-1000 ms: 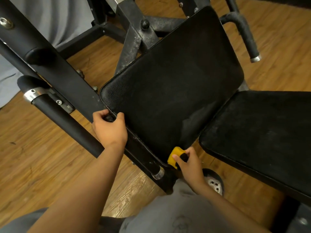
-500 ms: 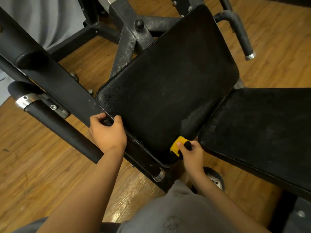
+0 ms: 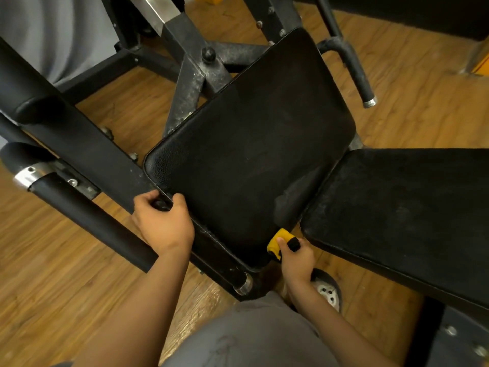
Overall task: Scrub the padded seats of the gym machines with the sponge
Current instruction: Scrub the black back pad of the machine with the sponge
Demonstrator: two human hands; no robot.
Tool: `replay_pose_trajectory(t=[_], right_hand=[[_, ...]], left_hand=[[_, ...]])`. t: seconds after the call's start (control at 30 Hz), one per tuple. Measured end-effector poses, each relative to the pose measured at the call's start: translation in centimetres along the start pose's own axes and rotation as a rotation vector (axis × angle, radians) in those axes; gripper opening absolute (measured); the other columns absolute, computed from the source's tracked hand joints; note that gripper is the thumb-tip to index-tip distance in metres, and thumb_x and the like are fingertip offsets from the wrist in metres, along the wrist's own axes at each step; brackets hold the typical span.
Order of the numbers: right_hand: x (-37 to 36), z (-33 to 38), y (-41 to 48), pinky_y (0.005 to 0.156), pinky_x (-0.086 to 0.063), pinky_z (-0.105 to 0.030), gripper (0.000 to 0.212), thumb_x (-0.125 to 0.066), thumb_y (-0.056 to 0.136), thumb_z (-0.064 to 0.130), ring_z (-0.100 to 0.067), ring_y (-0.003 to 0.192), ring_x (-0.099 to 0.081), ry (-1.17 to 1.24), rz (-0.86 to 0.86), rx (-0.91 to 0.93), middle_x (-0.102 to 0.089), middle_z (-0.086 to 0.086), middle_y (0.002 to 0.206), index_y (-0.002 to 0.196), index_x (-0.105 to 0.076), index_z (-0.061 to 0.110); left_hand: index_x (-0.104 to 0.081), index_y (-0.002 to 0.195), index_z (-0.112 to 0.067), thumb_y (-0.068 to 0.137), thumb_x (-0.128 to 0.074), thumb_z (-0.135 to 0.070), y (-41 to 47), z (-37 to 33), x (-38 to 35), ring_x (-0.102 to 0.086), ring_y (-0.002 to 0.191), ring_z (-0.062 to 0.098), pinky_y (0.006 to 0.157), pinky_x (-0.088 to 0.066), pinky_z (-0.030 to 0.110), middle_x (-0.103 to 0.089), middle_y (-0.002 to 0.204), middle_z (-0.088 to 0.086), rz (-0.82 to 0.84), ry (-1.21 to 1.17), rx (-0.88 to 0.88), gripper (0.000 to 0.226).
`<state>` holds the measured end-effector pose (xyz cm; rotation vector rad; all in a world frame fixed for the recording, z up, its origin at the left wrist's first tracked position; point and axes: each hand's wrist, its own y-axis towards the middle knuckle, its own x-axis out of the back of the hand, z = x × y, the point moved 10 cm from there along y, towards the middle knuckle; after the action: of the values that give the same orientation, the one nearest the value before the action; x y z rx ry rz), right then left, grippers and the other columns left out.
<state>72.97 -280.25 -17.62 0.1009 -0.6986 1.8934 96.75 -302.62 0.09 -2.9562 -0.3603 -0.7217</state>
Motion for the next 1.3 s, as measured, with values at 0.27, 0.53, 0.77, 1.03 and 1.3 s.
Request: replay_pose_trajectory(t=[0.27, 0.53, 0.77, 1.03, 1.3], right_hand=[[0.0, -2.7, -1.5, 0.062, -0.044, -0.029, 0.018, -0.068, 0.087, 0.015, -0.023, 0.080, -0.058, -0.050, 0.062, -0.143, -0.061, -0.010, 0.086, 0.093, -0.055, 0.005], [-2.2, -4.1, -3.9, 0.061, -0.047, -0.031, 0.019, -0.067, 0.088, 0.015, -0.022, 0.074, -0.059, -0.040, 0.309, -0.279, -0.060, -0.012, 0.085, 0.089, -0.049, 0.010], [-3.8, 5.2, -3.9, 0.077, -0.055, -0.035, 0.017, -0.072, 0.084, 0.018, -0.021, 0.086, -0.065, 0.114, 0.323, 0.045, -0.065, -0.007, 0.091, 0.089, -0.056, 0.015], [-0.2, 9.7, 1.2, 0.082, -0.045, -0.026, 0.036, -0.064, 0.091, 0.024, -0.022, 0.108, -0.059, -0.225, -0.056, 0.186, -0.061, -0.007, 0.117, 0.122, -0.057, 0.008], [-2.2, 10.7, 0.3, 0.075, -0.046, -0.021, 0.024, -0.070, 0.085, 0.025, -0.013, 0.096, -0.061, -0.205, 0.099, 0.291, -0.065, 0.002, 0.098, 0.105, -0.061, 0.015]], left_hand=[[-0.053, 0.112, -0.019, 0.080, -0.066, -0.029, -0.1, -0.2, 0.0, -0.049, 0.115, 0.025, 0.101, -0.042, 0.044, -0.047, 0.111, -0.002, -0.004, -0.008, -0.001, 0.035], [-0.053, 0.107, -0.020, 0.080, -0.066, -0.028, 0.0, -0.6, 0.1, -0.050, 0.114, 0.024, 0.098, -0.044, 0.045, -0.047, 0.103, -0.007, -0.011, -0.012, -0.043, 0.031], [-0.051, 0.105, -0.022, 0.082, -0.066, -0.026, -0.3, -0.9, 0.2, -0.050, 0.114, 0.024, 0.098, -0.045, 0.045, -0.047, 0.104, -0.006, -0.009, -0.023, -0.032, 0.028], [-0.053, 0.110, -0.017, 0.083, -0.066, -0.025, -0.4, -1.0, 0.3, -0.048, 0.115, 0.023, 0.099, -0.043, 0.045, -0.048, 0.106, -0.005, -0.015, -0.004, -0.039, 0.031], [-0.051, 0.107, -0.021, 0.082, -0.066, -0.025, -0.3, -0.9, 0.3, -0.047, 0.117, 0.023, 0.101, -0.042, 0.045, -0.044, 0.104, -0.008, -0.004, -0.011, -0.021, 0.029]])
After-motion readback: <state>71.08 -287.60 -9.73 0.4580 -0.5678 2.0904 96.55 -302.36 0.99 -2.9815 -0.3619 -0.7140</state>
